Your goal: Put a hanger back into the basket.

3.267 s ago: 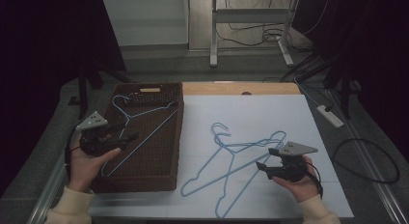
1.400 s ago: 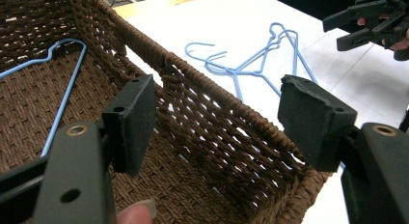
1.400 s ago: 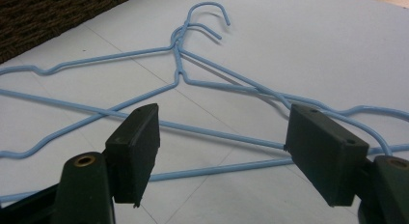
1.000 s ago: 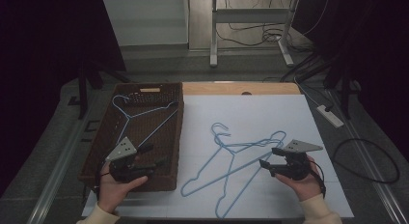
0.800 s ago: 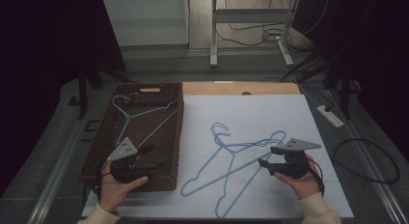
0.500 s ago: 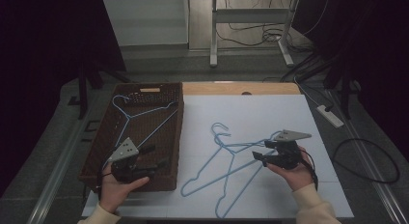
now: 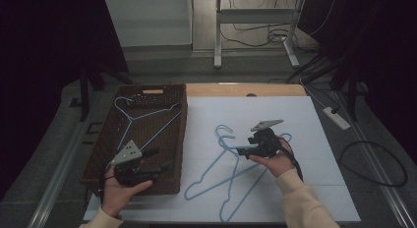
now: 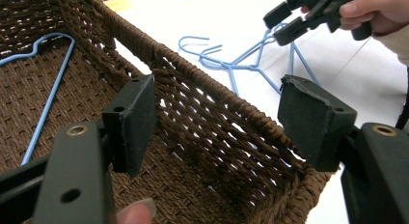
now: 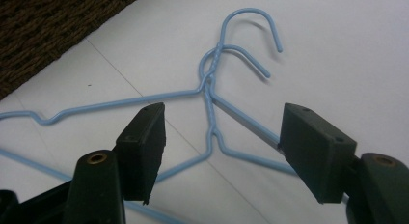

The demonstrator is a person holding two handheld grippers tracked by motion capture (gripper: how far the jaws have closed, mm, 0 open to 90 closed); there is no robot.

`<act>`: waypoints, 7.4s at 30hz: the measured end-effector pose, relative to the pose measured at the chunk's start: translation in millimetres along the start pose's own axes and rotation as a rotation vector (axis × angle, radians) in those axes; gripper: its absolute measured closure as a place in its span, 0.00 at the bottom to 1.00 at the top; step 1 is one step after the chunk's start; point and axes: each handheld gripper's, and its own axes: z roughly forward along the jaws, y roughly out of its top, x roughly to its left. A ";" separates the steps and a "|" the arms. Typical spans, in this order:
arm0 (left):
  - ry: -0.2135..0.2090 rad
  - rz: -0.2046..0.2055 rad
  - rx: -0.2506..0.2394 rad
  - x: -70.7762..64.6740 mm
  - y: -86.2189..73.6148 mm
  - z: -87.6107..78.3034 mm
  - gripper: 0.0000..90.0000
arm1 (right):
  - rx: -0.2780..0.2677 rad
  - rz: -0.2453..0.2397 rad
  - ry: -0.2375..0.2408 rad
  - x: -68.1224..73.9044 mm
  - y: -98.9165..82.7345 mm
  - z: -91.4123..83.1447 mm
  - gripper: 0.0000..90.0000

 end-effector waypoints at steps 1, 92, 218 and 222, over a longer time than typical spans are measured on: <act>-0.001 0.000 0.000 -0.1 0.1 -0.1 0.34 | 0.005 0.002 0.002 0.3 1.3 2.5 0.39; 0.005 0.027 -0.003 -3.6 2.6 1.4 0.36 | -0.177 0.057 -0.036 15.8 6.7 -25.6 0.96; -0.251 -0.032 0.173 -78.1 58.5 104.8 0.96 | -0.488 -0.004 0.068 36.1 -21.0 -100.4 0.50; -0.240 -0.038 0.152 -74.1 60.4 99.3 0.96 | -0.485 0.019 0.031 26.6 -41.8 -102.4 0.44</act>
